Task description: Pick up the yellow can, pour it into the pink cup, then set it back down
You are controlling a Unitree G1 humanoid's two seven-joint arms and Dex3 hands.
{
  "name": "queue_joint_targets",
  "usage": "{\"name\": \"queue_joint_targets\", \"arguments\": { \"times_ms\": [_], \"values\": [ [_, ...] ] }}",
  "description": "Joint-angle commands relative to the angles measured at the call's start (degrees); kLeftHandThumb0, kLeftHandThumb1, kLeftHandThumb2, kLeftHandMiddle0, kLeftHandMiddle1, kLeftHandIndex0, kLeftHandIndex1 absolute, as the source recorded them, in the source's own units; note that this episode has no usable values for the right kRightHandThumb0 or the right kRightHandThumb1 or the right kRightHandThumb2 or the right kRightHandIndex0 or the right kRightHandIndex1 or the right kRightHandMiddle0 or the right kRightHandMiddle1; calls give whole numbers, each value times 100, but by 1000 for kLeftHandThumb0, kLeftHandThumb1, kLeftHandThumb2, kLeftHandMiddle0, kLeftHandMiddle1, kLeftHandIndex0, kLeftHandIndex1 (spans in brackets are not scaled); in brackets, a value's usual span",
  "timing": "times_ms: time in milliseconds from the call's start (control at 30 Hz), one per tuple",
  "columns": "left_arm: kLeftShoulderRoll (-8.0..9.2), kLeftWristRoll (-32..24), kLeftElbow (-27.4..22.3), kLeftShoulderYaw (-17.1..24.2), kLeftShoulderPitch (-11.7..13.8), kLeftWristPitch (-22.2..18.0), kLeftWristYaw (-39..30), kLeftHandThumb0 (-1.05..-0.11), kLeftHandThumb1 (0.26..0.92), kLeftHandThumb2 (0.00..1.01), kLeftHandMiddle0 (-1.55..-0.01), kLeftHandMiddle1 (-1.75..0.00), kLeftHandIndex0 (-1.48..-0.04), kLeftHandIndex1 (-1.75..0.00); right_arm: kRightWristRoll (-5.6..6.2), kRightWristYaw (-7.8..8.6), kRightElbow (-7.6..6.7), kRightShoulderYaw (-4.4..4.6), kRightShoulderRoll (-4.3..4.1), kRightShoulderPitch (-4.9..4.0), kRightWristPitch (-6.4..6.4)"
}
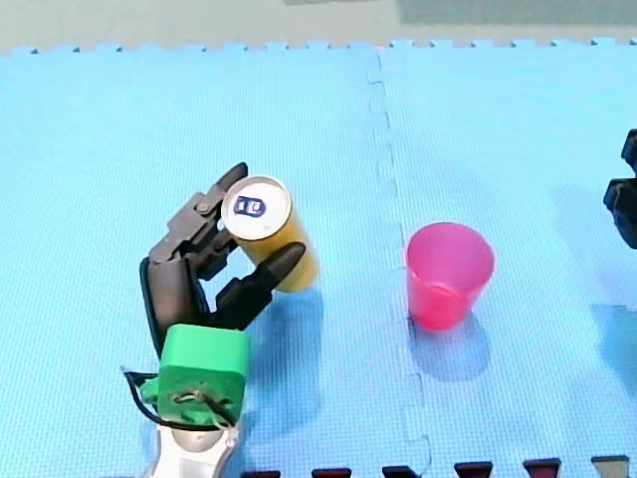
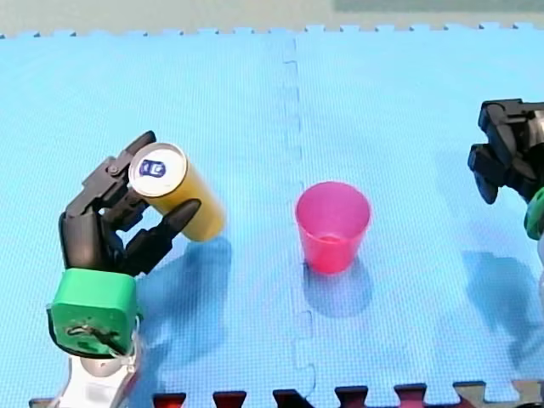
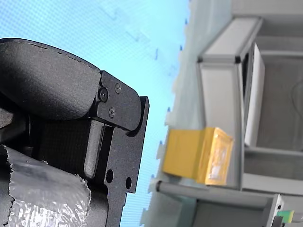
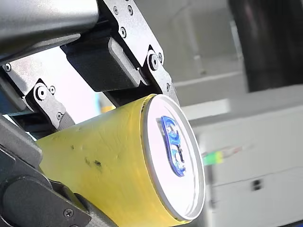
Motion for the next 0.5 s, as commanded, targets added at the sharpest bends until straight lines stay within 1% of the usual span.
{"name": "queue_joint_targets", "arguments": {
  "times_ms": [0, 233, 467],
  "values": [
    [21, 50, -14, -34, -33, 103, 72, -348, 810, 1, -1318, -14, -1190, -1, 27, 13, -22, -23, -41, 12, 8],
    [30, 84, -43, -102, 25, 245, 99, -348, 815, 2, -1318, -9, -1191, -1, 24, 2, -28, -20, -53, 26, 5],
    [81, 137, 83, -210, 68, 377, 47, -346, 821, 2, -1307, -2, -1187, 0, 23, 7, -29, -16, -71, 25, 16]
  ]
}}
